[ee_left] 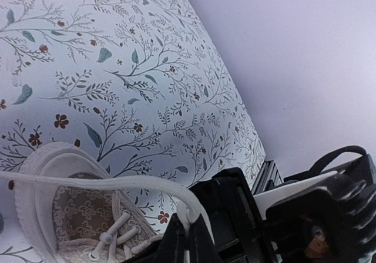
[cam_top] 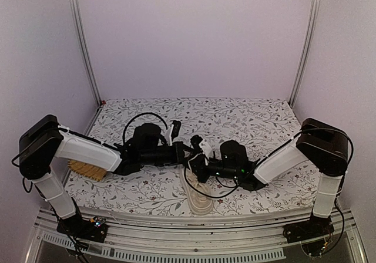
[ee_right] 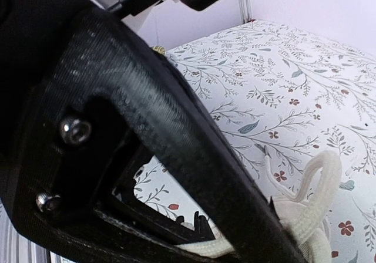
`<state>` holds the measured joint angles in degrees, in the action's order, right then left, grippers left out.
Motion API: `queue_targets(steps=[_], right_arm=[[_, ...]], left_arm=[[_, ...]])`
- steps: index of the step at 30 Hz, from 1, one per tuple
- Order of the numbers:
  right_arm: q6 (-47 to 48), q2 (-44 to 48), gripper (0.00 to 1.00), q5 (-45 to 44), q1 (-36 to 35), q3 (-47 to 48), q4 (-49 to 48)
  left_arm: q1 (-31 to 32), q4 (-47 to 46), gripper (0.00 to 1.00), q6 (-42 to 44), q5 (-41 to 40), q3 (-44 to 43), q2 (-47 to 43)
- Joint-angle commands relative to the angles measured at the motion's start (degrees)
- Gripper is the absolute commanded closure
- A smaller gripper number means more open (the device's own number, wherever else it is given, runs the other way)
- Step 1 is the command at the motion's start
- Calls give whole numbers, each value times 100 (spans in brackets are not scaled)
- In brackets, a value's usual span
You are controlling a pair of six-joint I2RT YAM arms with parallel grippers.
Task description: Tie the shoes
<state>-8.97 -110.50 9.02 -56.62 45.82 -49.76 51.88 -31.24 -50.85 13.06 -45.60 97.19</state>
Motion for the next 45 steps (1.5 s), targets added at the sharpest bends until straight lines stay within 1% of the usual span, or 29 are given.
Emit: queue_targets(steps=[1,5,11,13,17,18,23,27,29,34,37,39,43,45], right_arm=[[409,300,98,-791,75,-62,-857],[590,143,98,-758,128,-27,-1045],[14,201,98,571,236,94,-1095],[-299,172,98,1294,273,171,-1085],[-817,125,98,2003,494,182,-975],[-896,123,98,2162,542,139,-1001],[-1088,192,98,2579,670,-60,-1045],[-1253,159,98,2940,765,-34,-1049],[-1326,128,98,3064,817,-19,-1076],[-1428,60,98,3349,954,5,-1114],[-1518,17,98,3481,1040,14,-1165],[-1548,11,98,3509,1068,13,-1169],[-1552,-21,98,3558,1087,26,-1155],[-1561,-54,98,3580,1091,35,-1143]], left_arm=[[121,127,100,-42,294,139,-130],[121,127,100,-65,320,157,-106],[106,138,100,-73,303,152,-103],[95,136,100,-74,321,128,-87],[86,113,100,-83,438,132,-68],[85,129,98,-90,430,153,-76],[3,223,73,-18,598,256,-174],[-12,533,53,226,701,288,-378],[-27,734,47,388,752,307,-511],[-63,896,33,605,880,534,-824],[-75,857,27,679,930,733,-994],[-88,765,25,762,960,879,-1098],[-109,445,24,869,1010,1142,-1241],[-126,310,27,883,1015,1211,-1229]])
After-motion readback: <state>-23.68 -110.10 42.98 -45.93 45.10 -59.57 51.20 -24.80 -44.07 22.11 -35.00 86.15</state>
